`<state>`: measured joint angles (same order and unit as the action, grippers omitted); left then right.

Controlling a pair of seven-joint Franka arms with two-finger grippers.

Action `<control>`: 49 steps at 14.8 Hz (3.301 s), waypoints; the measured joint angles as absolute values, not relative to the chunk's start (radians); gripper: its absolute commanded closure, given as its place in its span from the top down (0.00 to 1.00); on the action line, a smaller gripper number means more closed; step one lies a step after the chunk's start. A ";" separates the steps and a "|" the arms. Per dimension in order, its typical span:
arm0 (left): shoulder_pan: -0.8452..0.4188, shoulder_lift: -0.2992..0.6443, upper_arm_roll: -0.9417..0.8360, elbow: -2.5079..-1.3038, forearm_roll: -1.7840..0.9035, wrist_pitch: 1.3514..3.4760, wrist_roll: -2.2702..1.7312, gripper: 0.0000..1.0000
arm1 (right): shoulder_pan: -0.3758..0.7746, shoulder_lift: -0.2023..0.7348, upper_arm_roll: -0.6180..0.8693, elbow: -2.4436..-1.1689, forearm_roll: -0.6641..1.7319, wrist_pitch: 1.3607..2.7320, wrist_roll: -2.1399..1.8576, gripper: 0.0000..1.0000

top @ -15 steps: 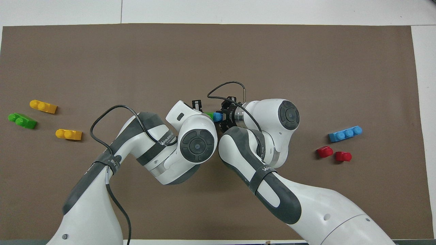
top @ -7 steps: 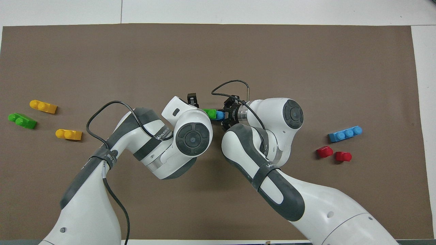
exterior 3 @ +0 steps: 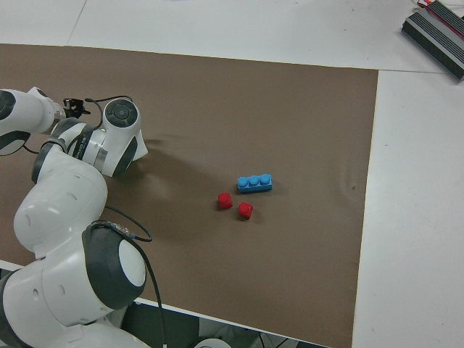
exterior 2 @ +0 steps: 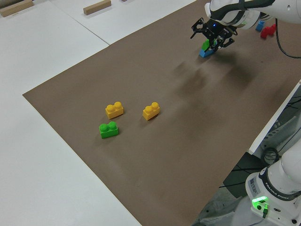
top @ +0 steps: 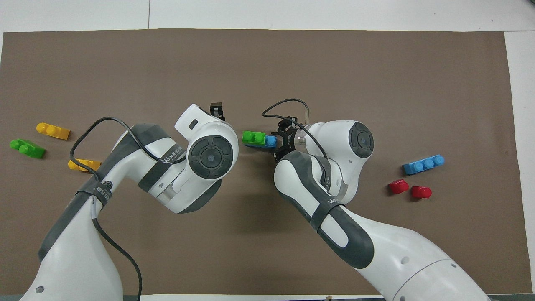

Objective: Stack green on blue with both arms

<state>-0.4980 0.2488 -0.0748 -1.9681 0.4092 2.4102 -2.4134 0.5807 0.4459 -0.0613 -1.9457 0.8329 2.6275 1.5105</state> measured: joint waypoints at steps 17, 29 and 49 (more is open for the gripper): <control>-0.205 0.212 -0.075 -1.867 0.210 2.135 -1.494 1.00 | 0.351 0.322 -0.070 -1.911 0.698 2.293 1.111 1.00; 0.012 0.137 -0.073 -1.694 0.122 1.780 -0.440 1.00 | 0.162 0.066 -0.073 -1.705 0.153 1.739 0.372 1.00; 0.019 -0.005 -0.085 -1.546 -0.020 1.414 -0.194 1.00 | 0.021 -0.002 -0.070 -1.545 0.001 1.516 0.013 1.00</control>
<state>0.0186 -0.0045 -0.0850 -1.5460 -0.0200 1.4143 -0.1936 0.0215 -0.0021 -0.0705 -1.5454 0.0009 1.5157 0.0126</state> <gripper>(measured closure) 0.000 0.000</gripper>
